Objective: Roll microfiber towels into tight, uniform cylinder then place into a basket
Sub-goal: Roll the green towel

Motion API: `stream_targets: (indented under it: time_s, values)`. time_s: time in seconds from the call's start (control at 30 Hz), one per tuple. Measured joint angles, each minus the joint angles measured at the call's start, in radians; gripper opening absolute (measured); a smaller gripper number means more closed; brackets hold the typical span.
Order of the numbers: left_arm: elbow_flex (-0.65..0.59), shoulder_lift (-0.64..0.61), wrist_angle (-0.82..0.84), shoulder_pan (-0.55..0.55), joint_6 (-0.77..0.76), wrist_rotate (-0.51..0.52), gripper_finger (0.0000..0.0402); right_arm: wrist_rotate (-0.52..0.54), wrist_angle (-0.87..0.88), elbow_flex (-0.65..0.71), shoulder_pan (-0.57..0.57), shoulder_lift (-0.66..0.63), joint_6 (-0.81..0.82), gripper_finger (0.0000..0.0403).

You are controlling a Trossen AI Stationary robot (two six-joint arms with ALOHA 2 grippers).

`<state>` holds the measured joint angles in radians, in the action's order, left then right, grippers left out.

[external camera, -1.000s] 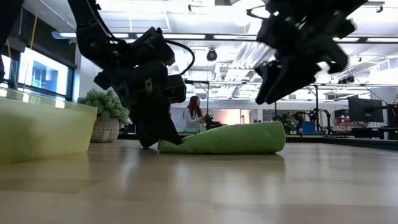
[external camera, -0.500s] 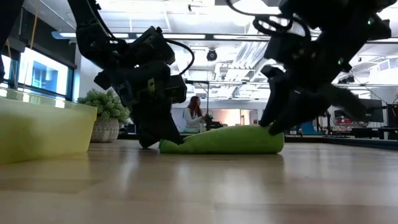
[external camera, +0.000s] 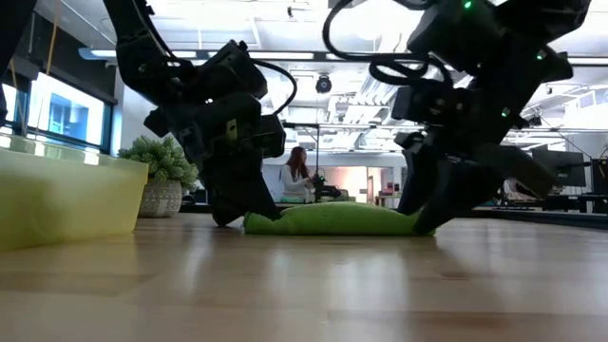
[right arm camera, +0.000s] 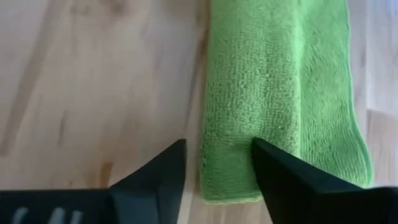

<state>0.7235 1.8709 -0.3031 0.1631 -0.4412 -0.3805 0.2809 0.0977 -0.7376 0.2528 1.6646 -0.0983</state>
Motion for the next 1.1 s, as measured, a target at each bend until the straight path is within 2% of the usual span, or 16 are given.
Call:
stream_targets:
  time_s: [0.17,0.33,0.43,0.57,0.73,0.87,1.0,1.1]
  values:
    - [0.0,0.0,-0.001,0.0,-0.004,-0.008,0.0023,-0.009,0.0,-0.001,-0.036,0.008,0.056,0.0217]
    - [0.0,0.0,-0.012,0.001,-0.019,-0.037,0.0028,-0.052,0.001,-0.006,-0.064,0.046,0.102,0.0223]
    - [-0.001,-0.01,-0.01,0.0,-0.018,-0.04,0.0029,-0.077,0.005,-0.007,-0.077,0.066,0.148,0.0199]
    - [-0.004,-0.039,0.004,0.001,-0.012,-0.055,0.0038,-0.112,0.011,-0.008,-0.094,0.074,0.21,0.0145]
    - [-0.006,-0.092,0.037,-0.003,0.013,-0.076,0.0071,-0.117,0.013,-0.008,-0.106,0.074,0.277,0.007]
    - [-0.006,-0.136,0.068,-0.014,0.107,-0.071,0.01,-0.145,0.013,-0.008,-0.117,0.073,0.304,0.0019]
    - [-0.003,-0.181,0.058,-0.058,0.243,-0.064,0.0117,-0.259,-0.001,-0.008,-0.152,0.071,0.361,0.001]
    - [-0.003,-0.193,0.056,-0.114,0.367,-0.029,0.0119,-0.415,-0.015,-0.008,-0.19,0.073,0.417,0.0014]
